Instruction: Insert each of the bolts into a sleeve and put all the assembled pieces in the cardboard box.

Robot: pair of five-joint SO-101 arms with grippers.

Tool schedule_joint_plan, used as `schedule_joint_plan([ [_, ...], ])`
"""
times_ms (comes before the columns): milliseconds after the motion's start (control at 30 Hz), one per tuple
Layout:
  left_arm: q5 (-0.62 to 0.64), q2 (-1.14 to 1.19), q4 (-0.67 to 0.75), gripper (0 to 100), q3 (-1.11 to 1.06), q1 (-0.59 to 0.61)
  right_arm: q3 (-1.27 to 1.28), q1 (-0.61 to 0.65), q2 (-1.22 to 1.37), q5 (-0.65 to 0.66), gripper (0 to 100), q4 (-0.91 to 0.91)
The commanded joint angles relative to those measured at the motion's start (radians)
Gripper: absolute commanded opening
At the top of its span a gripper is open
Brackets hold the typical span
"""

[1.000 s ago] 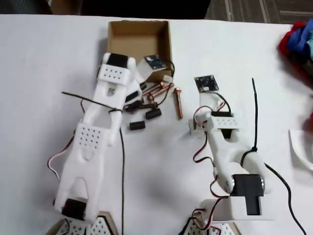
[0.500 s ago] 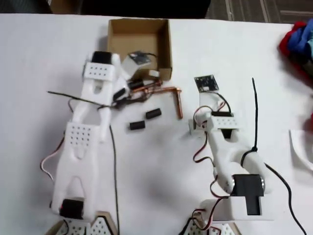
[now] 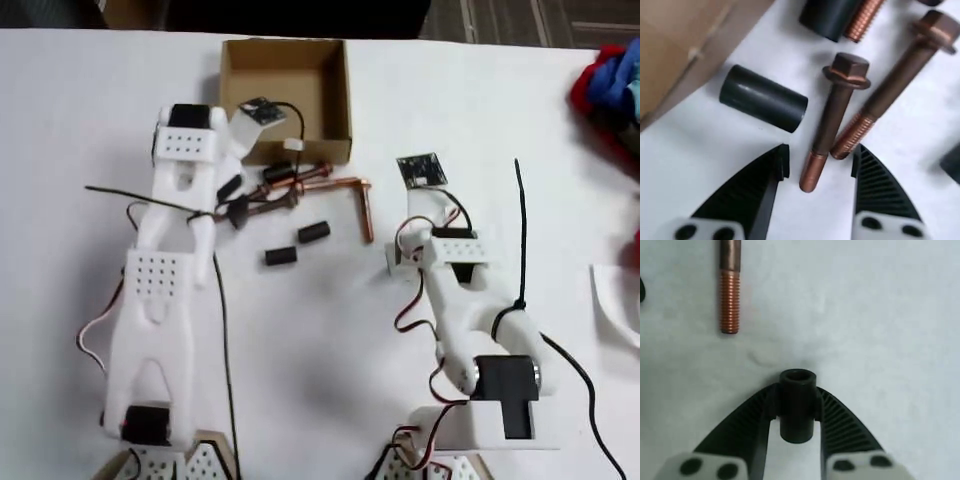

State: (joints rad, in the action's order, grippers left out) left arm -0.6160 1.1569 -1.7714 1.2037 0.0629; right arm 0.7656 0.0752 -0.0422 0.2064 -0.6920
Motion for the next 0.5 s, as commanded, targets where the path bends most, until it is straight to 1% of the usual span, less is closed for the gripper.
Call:
schedule_joint_plan([
  [0, 0.08, -0.1, 0.021, 22, 0.012, -0.02, -0.009, 0.01, -0.022, -0.008, 2.0, 0.018],
  [233, 0.23, -0.109, 0.103, 22, 0.012, -0.018, -0.009, 0.01, -0.022, -0.008, 2.0, 0.018],
  [333, 0.27, -0.114, 0.104, 22, 0.018, -0.029, -0.009, 0.01, -0.022, -0.008, 2.0, 0.018],
  [467, 0.302, -0.112, 0.054, 22, 0.105, -0.043, -0.009, 0.01, -0.022, -0.008, 2.0, 0.018],
])
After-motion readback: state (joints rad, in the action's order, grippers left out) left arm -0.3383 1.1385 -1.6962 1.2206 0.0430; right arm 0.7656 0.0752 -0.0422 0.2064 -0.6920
